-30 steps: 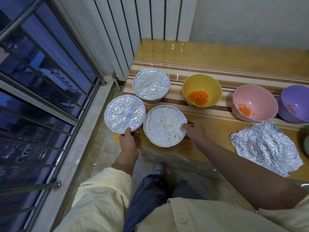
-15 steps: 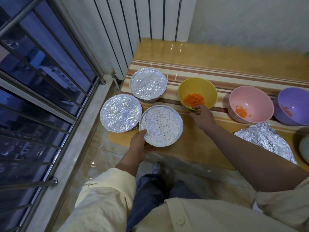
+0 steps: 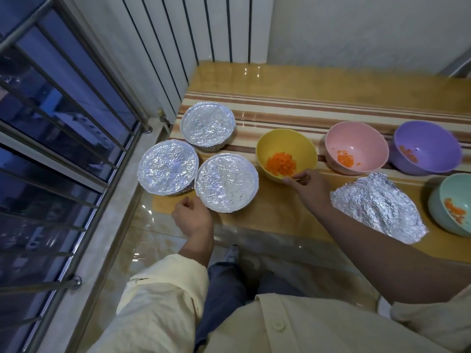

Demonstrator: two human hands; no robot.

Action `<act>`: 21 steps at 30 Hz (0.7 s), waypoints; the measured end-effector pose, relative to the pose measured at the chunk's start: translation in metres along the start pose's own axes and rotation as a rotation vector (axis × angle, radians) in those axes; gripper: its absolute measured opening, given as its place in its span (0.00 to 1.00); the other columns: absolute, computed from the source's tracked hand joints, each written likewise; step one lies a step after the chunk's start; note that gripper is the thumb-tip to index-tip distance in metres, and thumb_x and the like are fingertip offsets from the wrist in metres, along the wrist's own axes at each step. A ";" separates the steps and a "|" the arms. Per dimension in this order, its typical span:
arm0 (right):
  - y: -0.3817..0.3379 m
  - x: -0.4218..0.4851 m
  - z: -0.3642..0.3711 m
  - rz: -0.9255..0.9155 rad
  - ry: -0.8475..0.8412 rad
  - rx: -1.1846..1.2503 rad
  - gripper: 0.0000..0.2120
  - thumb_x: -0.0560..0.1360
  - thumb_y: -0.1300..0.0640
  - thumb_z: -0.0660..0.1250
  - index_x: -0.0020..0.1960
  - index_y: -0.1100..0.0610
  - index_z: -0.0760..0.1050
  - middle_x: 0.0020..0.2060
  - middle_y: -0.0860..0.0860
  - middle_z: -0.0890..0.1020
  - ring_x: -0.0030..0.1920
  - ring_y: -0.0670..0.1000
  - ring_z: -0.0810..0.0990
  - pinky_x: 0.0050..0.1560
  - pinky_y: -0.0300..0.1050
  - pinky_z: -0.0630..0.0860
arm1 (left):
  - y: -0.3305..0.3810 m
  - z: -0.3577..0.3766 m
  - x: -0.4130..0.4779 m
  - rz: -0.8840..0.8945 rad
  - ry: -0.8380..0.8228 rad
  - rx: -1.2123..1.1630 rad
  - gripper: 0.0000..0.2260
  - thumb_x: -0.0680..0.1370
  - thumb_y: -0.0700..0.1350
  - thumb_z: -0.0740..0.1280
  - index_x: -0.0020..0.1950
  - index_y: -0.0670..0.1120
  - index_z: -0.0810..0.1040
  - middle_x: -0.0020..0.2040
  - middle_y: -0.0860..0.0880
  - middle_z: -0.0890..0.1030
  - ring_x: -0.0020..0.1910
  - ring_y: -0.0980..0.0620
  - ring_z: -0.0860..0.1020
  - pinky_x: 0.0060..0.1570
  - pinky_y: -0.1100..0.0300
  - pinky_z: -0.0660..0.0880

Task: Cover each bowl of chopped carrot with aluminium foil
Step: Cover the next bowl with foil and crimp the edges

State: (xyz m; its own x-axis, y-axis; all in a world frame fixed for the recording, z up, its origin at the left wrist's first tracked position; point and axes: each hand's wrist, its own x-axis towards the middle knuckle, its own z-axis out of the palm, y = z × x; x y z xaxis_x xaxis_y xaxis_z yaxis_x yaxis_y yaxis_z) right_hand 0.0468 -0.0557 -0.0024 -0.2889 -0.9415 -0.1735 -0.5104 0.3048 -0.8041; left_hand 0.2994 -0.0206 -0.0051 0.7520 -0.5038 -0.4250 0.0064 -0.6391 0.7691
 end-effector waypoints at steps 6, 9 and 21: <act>0.017 -0.022 -0.029 -0.033 -0.023 0.085 0.15 0.68 0.49 0.76 0.44 0.59 0.78 0.36 0.52 0.82 0.39 0.49 0.79 0.38 0.42 0.71 | 0.011 0.012 -0.052 0.309 -0.228 -0.109 0.05 0.80 0.42 0.63 0.48 0.45 0.78 0.39 0.48 0.80 0.40 0.49 0.77 0.46 0.55 0.73; 0.026 -0.035 -0.046 -0.064 -0.050 0.101 0.13 0.67 0.49 0.77 0.43 0.56 0.79 0.33 0.48 0.81 0.38 0.47 0.80 0.41 0.42 0.74 | 0.020 0.033 -0.084 0.123 -0.732 -0.112 0.10 0.84 0.49 0.60 0.52 0.44 0.75 0.39 0.43 0.82 0.29 0.52 0.79 0.32 0.60 0.75; 0.081 -0.067 -0.099 -0.057 -0.295 0.044 0.09 0.75 0.52 0.69 0.40 0.57 0.80 0.34 0.50 0.83 0.37 0.49 0.81 0.43 0.51 0.76 | -0.011 0.072 -0.139 0.041 -0.858 0.278 0.10 0.83 0.42 0.58 0.46 0.39 0.73 0.41 0.36 0.81 0.35 0.40 0.80 0.34 0.52 0.81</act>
State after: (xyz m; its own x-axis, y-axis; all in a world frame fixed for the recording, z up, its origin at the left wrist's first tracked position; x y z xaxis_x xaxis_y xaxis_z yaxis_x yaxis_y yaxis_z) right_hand -0.0551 0.0462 0.0000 -0.0101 -0.9599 -0.2800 -0.4815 0.2501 -0.8400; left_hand 0.1474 0.0142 0.0108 -0.0024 -0.7187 -0.6953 -0.2530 -0.6723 0.6957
